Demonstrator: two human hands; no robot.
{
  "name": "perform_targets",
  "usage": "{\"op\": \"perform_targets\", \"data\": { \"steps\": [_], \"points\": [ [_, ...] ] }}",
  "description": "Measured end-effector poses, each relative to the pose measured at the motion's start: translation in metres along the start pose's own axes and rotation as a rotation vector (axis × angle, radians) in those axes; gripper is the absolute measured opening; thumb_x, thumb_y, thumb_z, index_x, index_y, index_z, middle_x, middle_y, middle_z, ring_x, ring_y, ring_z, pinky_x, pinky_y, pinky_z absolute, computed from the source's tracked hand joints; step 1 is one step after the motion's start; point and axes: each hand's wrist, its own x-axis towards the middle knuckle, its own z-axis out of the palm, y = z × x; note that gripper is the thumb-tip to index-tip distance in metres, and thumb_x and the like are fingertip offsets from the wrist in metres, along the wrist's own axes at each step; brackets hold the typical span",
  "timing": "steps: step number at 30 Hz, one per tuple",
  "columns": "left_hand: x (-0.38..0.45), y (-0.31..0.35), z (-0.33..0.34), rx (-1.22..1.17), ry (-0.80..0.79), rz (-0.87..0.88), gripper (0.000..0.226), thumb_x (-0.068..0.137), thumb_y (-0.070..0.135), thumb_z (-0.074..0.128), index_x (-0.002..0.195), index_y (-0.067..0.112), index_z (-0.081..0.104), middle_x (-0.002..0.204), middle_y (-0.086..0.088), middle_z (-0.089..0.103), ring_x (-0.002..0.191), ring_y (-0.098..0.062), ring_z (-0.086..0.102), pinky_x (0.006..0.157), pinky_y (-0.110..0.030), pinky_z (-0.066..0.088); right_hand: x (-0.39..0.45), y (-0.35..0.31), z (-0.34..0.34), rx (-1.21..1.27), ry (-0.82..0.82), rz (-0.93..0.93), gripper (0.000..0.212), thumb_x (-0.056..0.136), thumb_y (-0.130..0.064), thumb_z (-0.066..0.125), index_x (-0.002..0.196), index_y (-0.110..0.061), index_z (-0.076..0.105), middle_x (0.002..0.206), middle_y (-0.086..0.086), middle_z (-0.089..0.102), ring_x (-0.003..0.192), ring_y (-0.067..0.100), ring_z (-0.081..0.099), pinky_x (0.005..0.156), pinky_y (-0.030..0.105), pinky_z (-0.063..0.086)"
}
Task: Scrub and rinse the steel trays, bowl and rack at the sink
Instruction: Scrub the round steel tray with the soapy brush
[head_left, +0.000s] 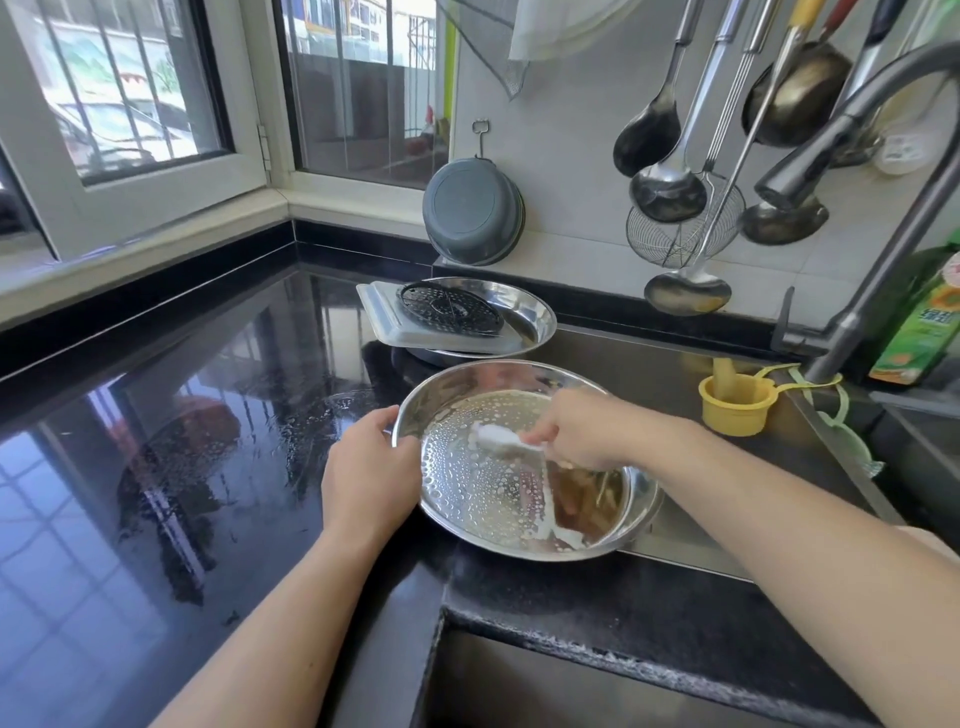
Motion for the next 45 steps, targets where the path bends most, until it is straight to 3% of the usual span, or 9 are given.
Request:
{"op": "perform_targets", "data": {
  "steps": [5,11,18,23,28,34,37,40,45],
  "points": [
    [-0.001,0.002,0.0,-0.018,0.021,-0.016,0.02,0.077,0.035,0.053,0.068,0.051,0.062,0.073,0.021,0.067,0.082,-0.005,0.061,0.074,-0.032,0.043,-0.024,-0.01,-0.003,-0.059,-0.255,-0.091,0.042,0.095,-0.006,0.062,0.125,-0.035,0.072,0.071,-0.02,0.061,0.063,0.012,0.052,0.057,0.025,0.045],
    [-0.002,0.003,0.001,-0.015,0.008,-0.026,0.028,0.087,0.028,0.058,0.072,0.051,0.06,0.077,0.022,0.066,0.089,-0.017,0.063,0.077,-0.033,0.043,-0.019,0.009,-0.026,-0.1,-0.166,0.09,0.042,0.095,-0.004,0.061,0.123,-0.033,0.073,0.094,-0.007,0.071,0.073,0.017,0.056,0.063,0.027,0.045],
    [0.0,0.0,0.001,-0.001,0.024,-0.021,0.025,0.086,0.028,0.058,0.076,0.05,0.063,0.079,0.024,0.067,0.089,-0.012,0.064,0.076,-0.032,0.044,-0.017,-0.005,-0.022,0.094,-0.255,0.017,0.008,0.095,-0.022,0.069,0.095,-0.016,0.073,0.059,-0.005,0.065,0.049,0.009,0.053,0.051,0.023,0.044],
    [0.002,-0.001,0.003,-0.002,0.021,-0.012,0.02,0.078,0.035,0.052,0.073,0.05,0.066,0.075,0.023,0.067,0.084,-0.001,0.062,0.073,-0.031,0.044,-0.002,-0.025,-0.006,0.045,-0.358,0.111,0.01,0.096,-0.019,0.064,0.091,-0.014,0.071,0.076,0.004,0.065,0.049,0.015,0.046,0.043,0.024,0.037],
    [0.004,-0.005,0.004,0.024,0.028,0.002,0.024,0.089,0.029,0.06,0.103,0.041,0.076,0.078,0.021,0.067,0.091,-0.016,0.066,0.076,-0.031,0.044,0.03,-0.023,-0.011,0.028,0.043,0.242,0.008,0.094,-0.017,0.06,0.091,-0.01,0.065,0.074,0.002,0.054,0.059,0.014,0.048,0.053,0.024,0.042],
    [0.006,-0.005,0.005,0.055,0.042,-0.01,0.034,0.089,0.02,0.057,0.112,0.038,0.075,0.083,0.013,0.071,0.09,-0.02,0.065,0.075,-0.034,0.047,0.013,-0.052,0.006,-0.133,-0.23,0.083,0.026,0.097,-0.029,0.061,0.11,-0.01,0.074,0.096,0.006,0.073,0.08,0.022,0.067,0.074,0.032,0.058],
    [0.005,-0.004,0.005,0.043,0.043,-0.015,0.034,0.09,0.021,0.058,0.114,0.037,0.075,0.081,0.016,0.068,0.091,-0.019,0.064,0.075,-0.033,0.043,0.014,-0.043,0.002,-0.252,-0.104,0.157,0.028,0.103,-0.025,0.049,0.099,-0.005,0.069,0.087,0.005,0.068,0.064,0.019,0.06,0.052,0.027,0.048],
    [0.002,-0.002,0.003,0.027,0.038,-0.003,0.026,0.091,0.023,0.06,0.106,0.036,0.076,0.077,0.02,0.064,0.093,-0.02,0.062,0.076,-0.032,0.04,0.019,-0.018,-0.006,-0.187,0.051,0.266,0.023,0.1,-0.019,0.042,0.093,-0.008,0.061,0.085,0.005,0.057,0.068,0.021,0.055,0.064,0.033,0.052],
    [0.002,-0.001,0.002,0.041,0.044,0.005,0.022,0.088,0.019,0.059,0.097,0.032,0.075,0.075,0.018,0.064,0.09,-0.022,0.062,0.075,-0.033,0.042,-0.005,-0.025,0.002,-0.202,-0.117,0.182,0.03,0.101,-0.026,0.049,0.102,-0.008,0.073,0.088,0.006,0.069,0.067,0.019,0.056,0.057,0.027,0.045]
  ]
}}
